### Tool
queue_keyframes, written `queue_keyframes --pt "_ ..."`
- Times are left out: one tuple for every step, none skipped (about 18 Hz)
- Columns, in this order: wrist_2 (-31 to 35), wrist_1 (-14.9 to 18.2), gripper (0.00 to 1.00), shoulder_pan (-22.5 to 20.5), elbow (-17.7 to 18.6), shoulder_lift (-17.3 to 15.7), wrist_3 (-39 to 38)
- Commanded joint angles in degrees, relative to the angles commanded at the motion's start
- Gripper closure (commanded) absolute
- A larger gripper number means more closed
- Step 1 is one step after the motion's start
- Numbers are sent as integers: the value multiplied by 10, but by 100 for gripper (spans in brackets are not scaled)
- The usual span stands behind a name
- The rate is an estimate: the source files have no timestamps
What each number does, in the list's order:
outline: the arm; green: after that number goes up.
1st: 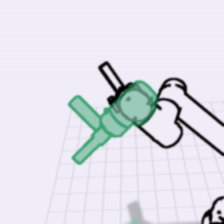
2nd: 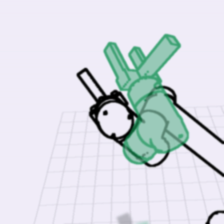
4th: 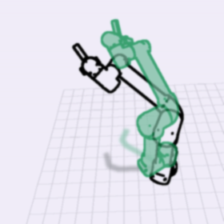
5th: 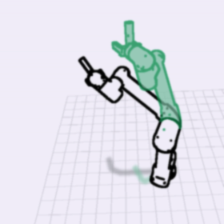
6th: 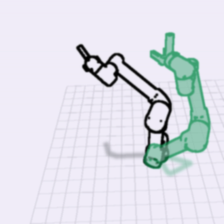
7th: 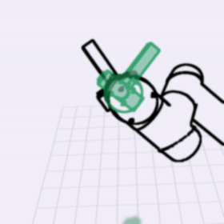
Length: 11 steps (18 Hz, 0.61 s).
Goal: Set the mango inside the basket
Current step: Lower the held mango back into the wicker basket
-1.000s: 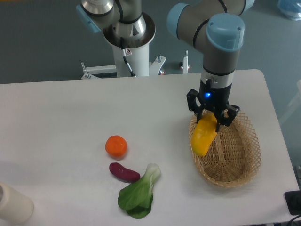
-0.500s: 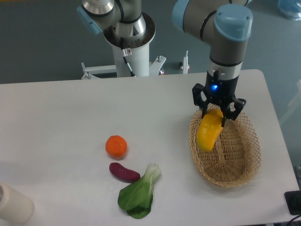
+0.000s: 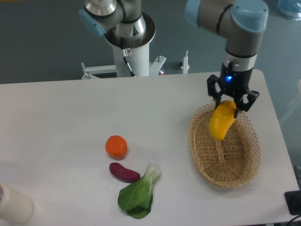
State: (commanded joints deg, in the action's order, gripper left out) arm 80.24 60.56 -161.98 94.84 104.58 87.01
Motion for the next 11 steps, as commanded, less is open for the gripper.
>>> queue_keyframes --pt "0 -17 45 -3 -1 11 -1" --pt "0 -39 45 -4 1 24 -2" --pt "0 -64 45 -4 6 33 -9" --pt "0 -79 45 -3 15 42 -10" --pt "0 -88 45 -3 24 48 -10" --pt "-1 -96 45 -3 24 55 -10" --pt "-2 -98 45 -3 24 58 -11" --pt "-2 -98 45 -1 25 62 -14" --pt "-2 -101 45 0 25 72 -19" --pt "-3 -109 45 1 26 77 -25" --pt "-3 -112 45 2 25 77 -32"
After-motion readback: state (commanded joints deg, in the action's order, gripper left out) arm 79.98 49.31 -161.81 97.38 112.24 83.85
